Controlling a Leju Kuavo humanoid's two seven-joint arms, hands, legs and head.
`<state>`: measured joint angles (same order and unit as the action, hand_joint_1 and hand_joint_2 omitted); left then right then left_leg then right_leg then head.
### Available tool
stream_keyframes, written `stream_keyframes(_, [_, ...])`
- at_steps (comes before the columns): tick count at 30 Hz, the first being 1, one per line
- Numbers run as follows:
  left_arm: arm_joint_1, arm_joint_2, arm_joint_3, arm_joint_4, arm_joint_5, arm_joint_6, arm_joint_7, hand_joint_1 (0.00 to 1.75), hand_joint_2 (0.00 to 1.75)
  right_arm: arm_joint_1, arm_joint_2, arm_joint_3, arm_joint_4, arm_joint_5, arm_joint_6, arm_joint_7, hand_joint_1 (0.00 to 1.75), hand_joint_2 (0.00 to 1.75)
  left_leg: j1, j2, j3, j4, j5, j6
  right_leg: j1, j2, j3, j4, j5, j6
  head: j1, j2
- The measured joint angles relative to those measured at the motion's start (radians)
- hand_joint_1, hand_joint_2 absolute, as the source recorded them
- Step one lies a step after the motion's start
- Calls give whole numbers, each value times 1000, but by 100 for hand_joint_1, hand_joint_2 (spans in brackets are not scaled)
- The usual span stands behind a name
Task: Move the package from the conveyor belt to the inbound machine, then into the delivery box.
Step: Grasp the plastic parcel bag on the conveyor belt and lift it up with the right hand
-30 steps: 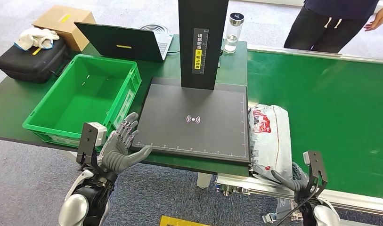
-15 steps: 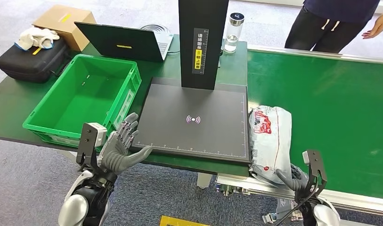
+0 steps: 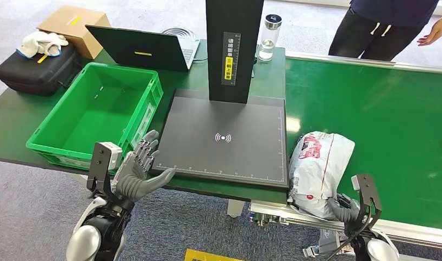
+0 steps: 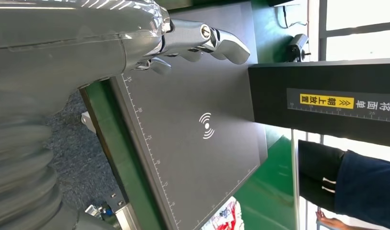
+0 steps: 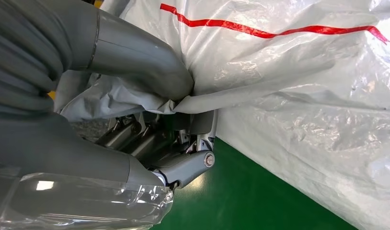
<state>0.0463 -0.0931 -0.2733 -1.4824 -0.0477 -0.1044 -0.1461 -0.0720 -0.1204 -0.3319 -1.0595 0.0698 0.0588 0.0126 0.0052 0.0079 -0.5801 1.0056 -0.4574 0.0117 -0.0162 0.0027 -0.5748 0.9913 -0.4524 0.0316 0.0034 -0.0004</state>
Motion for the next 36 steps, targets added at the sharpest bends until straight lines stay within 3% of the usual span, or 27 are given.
stream_keyframes(14, [0,-2,8,0,0,-1,-5,0,175,-14,-1,0,0,-20,-32,-77,175,175,0,0,0,0,0,0,0,0,0,0,0,0,0,0])
stream_keyframes(20, [-2,-2,11,1,0,0,-19,0,175,-13,3,-8,-40,-103,-142,-183,175,175,0,0,0,0,0,0,0,0,0,0,0,0,0,0])
stream_keyframes(27, [-29,-2,11,19,8,0,-44,0,175,38,38,-33,-195,-234,-290,-316,175,175,0,-1,0,0,0,0,0,0,-1,0,0,0,0,0])
stream_keyframes(36, [-61,-3,6,52,19,4,-57,0,175,87,71,-35,-382,-314,-386,-412,175,175,0,0,0,0,0,0,0,0,-1,0,0,0,0,0])
